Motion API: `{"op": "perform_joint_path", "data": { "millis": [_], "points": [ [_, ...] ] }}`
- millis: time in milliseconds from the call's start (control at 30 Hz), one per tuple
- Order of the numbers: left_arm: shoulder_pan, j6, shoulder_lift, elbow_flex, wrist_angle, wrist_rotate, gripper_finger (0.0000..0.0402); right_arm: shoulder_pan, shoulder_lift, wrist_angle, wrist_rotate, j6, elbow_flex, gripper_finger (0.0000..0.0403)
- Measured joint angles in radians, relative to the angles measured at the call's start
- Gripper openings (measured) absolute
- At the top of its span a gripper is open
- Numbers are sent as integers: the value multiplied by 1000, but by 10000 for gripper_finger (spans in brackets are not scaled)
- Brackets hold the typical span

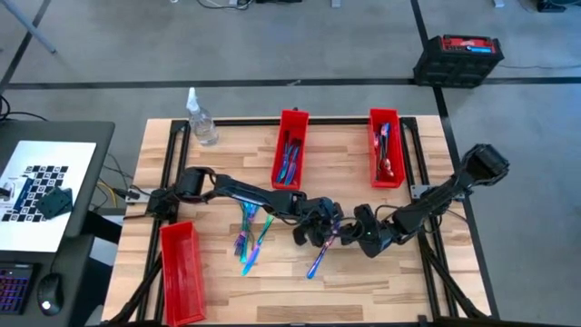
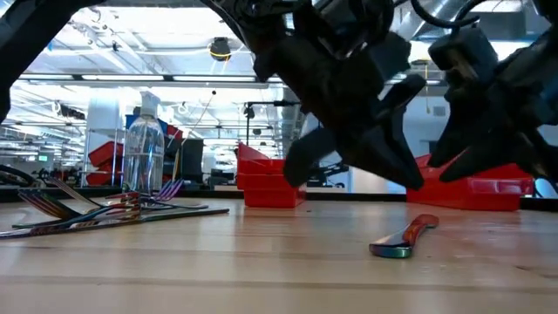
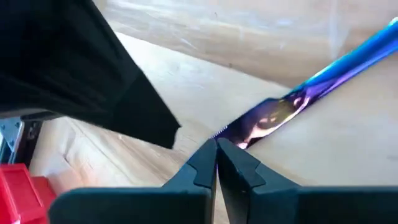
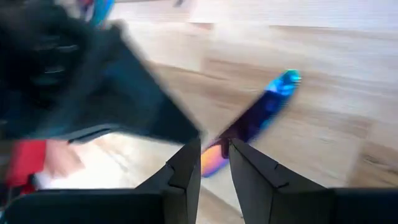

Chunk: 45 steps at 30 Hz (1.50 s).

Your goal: Sort silverware

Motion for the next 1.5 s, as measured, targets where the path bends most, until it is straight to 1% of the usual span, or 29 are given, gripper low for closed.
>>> {"op": "perform_joint_path", "data": {
  "millis": [100,233,433,533,800,967,1067,1200,1300,1500],
  "points": [
    [0,-68,0,0,-58,2,0,1,24,-49,-3,44,-1,74],
    [-4,-134,26,-2,-99,1,0,-2,96,-13,-8,66,-1,74],
    [-23,-198,40,-10,-62,9,0,-27,213,112,0,61,2,74],
    [-32,-204,62,-11,-33,12,0,-38,235,136,1,60,4,74],
    [-48,-214,87,-11,64,6,0,-62,228,136,-28,-40,3,74],
    [-49,-221,83,4,41,-38,0,-58,180,124,-44,-116,0,74],
    [-51,-210,80,32,3,-61,0,-59,134,78,-55,-163,-5,75],
    [-49,-222,71,58,1,-99,0,-58,90,16,-54,-167,-4,75],
    [-48,-243,69,60,-4,-125,0,-54,86,-5,-54,-168,-3,75],
    [-47,-242,67,60,-7,-130,0,-51,86,-1,-47,-174,-3,75]
  ]
}}
